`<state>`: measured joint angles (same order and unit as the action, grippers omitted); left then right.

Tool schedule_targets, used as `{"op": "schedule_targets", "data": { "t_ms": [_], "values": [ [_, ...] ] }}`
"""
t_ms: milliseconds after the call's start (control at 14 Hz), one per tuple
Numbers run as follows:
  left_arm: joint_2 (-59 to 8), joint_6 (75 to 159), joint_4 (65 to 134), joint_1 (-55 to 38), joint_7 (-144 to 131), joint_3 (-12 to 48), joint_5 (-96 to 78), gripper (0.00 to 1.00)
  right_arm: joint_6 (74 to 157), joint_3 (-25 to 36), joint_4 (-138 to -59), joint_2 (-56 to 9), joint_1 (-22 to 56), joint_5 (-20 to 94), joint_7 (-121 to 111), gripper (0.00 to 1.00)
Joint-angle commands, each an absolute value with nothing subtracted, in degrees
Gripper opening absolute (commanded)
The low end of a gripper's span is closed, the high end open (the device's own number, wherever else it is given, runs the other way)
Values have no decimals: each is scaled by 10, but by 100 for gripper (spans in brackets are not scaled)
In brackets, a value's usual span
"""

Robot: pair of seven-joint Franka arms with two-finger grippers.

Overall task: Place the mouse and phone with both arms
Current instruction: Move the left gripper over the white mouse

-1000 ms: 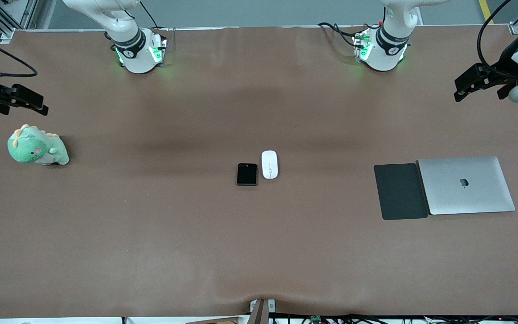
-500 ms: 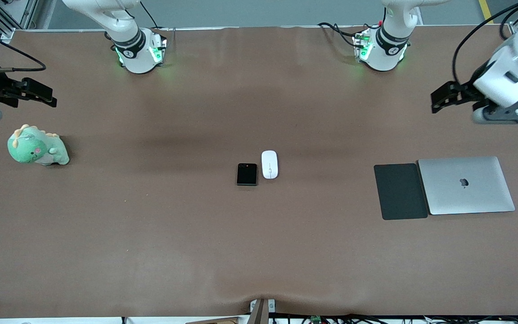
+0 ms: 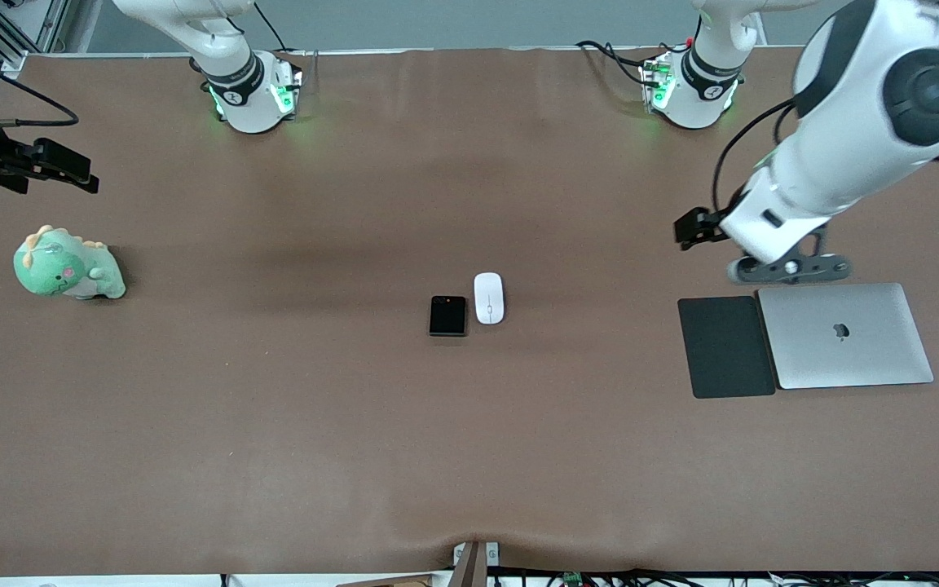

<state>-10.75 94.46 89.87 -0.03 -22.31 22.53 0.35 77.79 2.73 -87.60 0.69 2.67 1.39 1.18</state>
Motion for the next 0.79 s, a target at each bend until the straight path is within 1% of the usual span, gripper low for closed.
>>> {"op": "schedule_targets", "data": {
  "t_ms": [0,143,429,714],
  "values": [
    [-130,991,918,-26,-243,226,0,100,768,28,-864,3,27,16,20,100],
    [-150,1037,935,-54,-260,226,3,100,768,27,-864,3,28,16,20,100],
    [-198,1154,969,-98,-332,225,24,100,769,28,-864,3,27,16,21,100],
    [-268,1216,962,-151,-430,225,81,100,768,28,-864,3,27,16,21,100]
  ]
}}
